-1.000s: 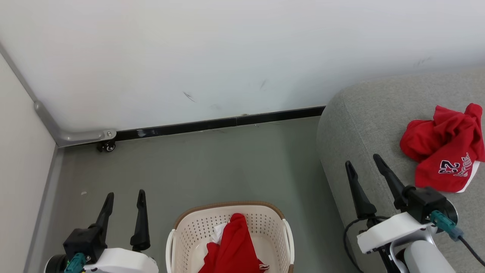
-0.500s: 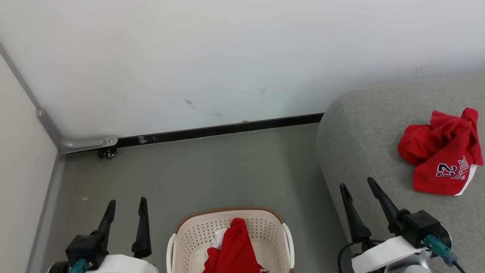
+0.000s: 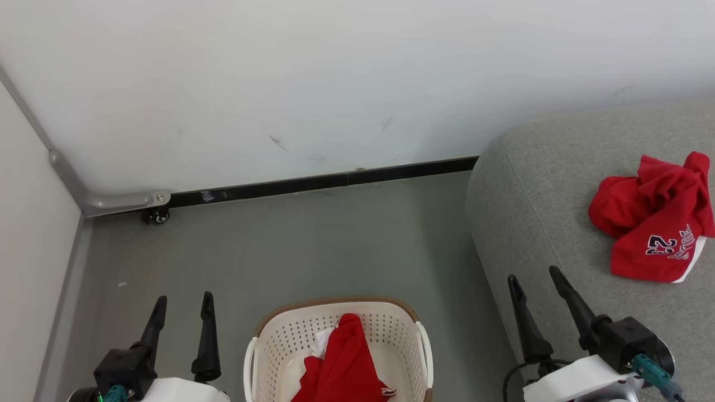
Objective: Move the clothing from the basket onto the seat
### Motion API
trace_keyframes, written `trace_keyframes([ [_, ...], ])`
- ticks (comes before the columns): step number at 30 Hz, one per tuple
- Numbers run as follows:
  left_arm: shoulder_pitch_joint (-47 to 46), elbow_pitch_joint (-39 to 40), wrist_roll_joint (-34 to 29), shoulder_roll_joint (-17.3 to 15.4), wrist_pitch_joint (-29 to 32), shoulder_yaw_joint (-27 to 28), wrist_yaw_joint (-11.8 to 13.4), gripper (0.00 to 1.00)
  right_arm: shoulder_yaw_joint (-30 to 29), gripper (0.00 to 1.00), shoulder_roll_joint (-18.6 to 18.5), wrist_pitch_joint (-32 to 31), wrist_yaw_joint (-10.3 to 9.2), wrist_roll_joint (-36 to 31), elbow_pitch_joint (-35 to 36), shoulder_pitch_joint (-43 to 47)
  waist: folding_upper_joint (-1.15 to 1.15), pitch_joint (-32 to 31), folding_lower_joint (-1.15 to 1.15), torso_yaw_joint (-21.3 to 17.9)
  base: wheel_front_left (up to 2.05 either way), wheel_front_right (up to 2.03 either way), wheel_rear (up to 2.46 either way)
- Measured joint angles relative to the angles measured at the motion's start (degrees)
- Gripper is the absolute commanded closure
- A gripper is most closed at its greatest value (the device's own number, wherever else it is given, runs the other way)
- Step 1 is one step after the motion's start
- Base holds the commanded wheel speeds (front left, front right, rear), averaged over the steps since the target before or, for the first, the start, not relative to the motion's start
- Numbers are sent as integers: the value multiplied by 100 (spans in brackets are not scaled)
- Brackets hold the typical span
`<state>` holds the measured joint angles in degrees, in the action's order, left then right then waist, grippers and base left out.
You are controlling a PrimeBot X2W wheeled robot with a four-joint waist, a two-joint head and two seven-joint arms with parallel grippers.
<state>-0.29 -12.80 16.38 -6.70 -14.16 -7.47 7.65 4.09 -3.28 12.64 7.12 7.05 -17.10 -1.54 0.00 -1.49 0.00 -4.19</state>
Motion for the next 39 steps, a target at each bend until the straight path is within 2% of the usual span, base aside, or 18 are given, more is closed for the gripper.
trace_keyframes([
  [9, 0, 60, -48, -3, 0, 22, 18, 0, -30, 0, 21, -63, 0, -27, 197, 45, 0, 152, 0, -15, 0, 0, 0],
  [17, -5, 79, -138, -4, 0, -175, -11, 0, -185, 0, 38, -62, 0, -53, 445, 163, 0, 363, 0, -45, 0, 0, 0],
  [30, -471, -146, -345, 91, -1, -660, -270, 0, -710, 0, 73, -54, 0, -214, 1011, 377, 0, 858, 0, -214, 0, 0, 0],
  [39, -961, -454, -449, 138, 2, -850, -371, 0, -779, 0, 85, -48, 0, -186, 1419, 365, 0, 1315, 0, -408, 0, 0, 0],
])
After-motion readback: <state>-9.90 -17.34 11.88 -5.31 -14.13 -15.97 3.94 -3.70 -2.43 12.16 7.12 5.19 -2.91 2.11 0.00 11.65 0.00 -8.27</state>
